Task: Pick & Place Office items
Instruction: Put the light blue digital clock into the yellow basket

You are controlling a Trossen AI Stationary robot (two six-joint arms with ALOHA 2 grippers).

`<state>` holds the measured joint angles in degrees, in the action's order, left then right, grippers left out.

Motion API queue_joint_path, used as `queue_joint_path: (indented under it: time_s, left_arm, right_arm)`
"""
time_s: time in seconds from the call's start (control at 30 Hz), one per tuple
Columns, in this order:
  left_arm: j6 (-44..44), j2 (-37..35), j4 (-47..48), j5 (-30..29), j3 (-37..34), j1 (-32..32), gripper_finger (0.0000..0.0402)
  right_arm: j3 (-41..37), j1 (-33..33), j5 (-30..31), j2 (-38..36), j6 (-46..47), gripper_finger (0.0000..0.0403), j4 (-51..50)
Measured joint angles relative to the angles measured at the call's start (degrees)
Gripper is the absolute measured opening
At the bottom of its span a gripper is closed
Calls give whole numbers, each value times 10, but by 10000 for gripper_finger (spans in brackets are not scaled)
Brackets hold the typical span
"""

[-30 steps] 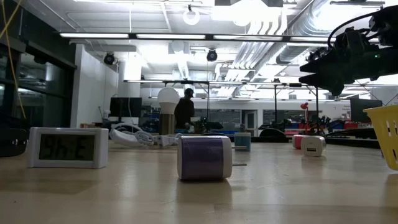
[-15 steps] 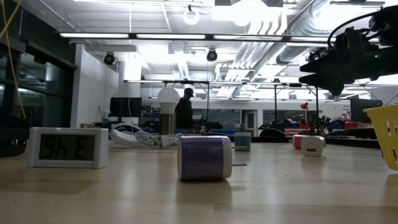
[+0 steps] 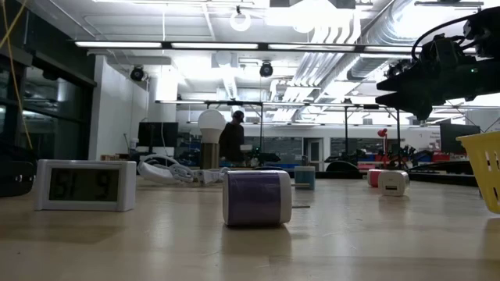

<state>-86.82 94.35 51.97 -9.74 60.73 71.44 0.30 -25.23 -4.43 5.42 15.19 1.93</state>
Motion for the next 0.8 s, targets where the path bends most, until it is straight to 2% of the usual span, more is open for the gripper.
queue_joint_path:
  time_s: [0.3,0.57,0.8]
  left_arm:
    - [8,0,0,-4,0,0,188]
    - [6,1,-16,-4,-11,0,163]
    - [6,1,-19,-4,-13,0,161]
  right_arm:
    - [0,0,0,0,0,232,0]
    - [0,0,0,0,0,232,0]
    - [0,0,0,0,0,232,0]
